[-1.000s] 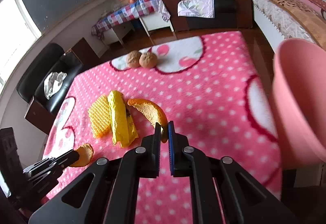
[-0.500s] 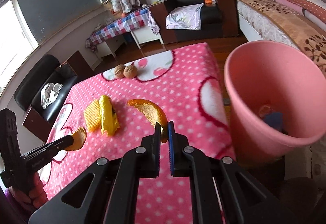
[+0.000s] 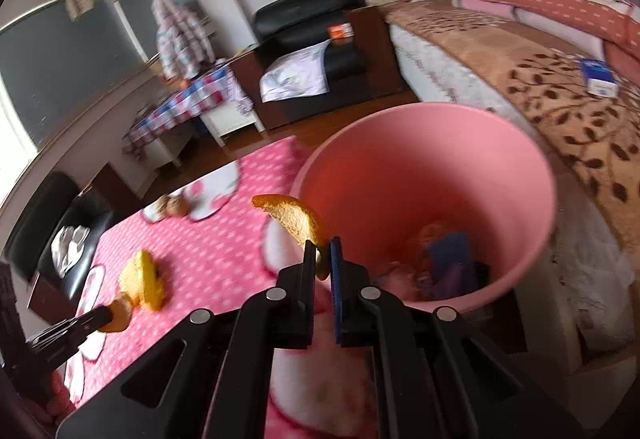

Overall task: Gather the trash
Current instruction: 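Carry both orange peels over the pink bucket and open both tools to drop them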

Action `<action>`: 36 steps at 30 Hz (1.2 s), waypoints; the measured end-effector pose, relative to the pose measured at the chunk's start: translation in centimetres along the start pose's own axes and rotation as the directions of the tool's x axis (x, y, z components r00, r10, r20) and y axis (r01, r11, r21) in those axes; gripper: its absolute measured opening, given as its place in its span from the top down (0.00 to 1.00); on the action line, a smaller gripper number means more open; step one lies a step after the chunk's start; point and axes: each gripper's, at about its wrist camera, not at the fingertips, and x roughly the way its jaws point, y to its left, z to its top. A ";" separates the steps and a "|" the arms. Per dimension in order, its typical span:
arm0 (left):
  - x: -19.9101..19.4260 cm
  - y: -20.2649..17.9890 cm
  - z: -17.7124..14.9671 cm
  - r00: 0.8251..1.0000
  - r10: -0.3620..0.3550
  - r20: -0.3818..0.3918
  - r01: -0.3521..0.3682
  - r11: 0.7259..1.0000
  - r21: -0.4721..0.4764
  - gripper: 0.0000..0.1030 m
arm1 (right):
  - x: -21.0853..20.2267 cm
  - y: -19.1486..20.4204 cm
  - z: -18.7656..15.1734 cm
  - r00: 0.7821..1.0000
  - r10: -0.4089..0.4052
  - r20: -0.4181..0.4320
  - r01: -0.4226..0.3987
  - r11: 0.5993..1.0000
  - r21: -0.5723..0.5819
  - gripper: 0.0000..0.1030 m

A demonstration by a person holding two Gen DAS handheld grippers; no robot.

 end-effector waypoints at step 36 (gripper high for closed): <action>5.9 -17.9 6.8 0.983 -0.182 0.003 0.174 0.942 0.287 0.95 | 0.2 -8.1 1.3 0.991 -0.130 -0.002 0.130 0.983 0.132 0.93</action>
